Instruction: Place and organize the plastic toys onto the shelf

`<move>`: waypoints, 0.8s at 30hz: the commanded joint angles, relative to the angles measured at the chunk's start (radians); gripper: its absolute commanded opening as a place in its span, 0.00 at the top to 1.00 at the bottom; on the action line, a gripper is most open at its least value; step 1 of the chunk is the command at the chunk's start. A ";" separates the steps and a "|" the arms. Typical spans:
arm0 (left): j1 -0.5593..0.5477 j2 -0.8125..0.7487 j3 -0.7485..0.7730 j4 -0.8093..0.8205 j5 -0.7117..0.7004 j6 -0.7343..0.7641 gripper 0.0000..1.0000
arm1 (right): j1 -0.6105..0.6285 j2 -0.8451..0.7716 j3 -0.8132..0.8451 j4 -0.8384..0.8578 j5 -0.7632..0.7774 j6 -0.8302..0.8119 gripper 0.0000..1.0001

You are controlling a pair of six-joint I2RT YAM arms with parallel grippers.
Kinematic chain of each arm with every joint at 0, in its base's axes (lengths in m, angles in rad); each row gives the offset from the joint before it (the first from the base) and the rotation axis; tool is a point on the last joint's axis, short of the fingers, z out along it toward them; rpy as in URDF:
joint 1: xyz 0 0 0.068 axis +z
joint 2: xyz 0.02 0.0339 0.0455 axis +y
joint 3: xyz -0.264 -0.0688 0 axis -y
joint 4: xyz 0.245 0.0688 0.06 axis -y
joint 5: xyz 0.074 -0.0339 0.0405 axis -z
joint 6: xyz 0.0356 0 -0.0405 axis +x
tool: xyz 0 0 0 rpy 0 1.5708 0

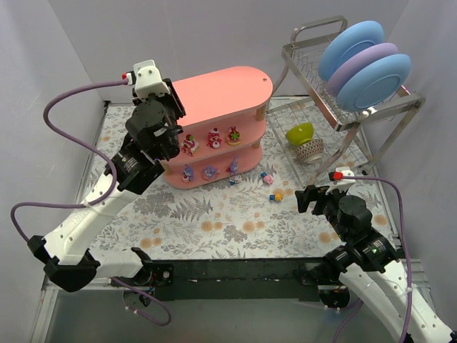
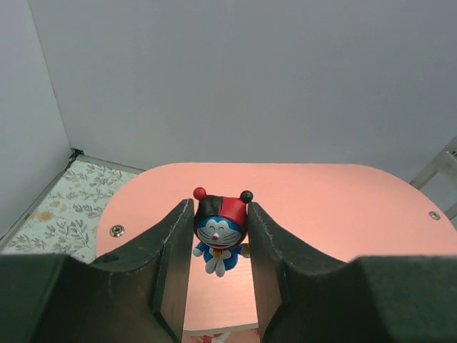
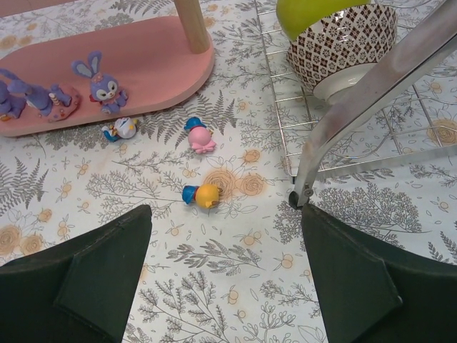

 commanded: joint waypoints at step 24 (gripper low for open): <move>0.141 -0.070 -0.283 0.203 0.079 -0.036 1.00 | 0.006 -0.007 -0.002 0.054 -0.040 -0.018 0.08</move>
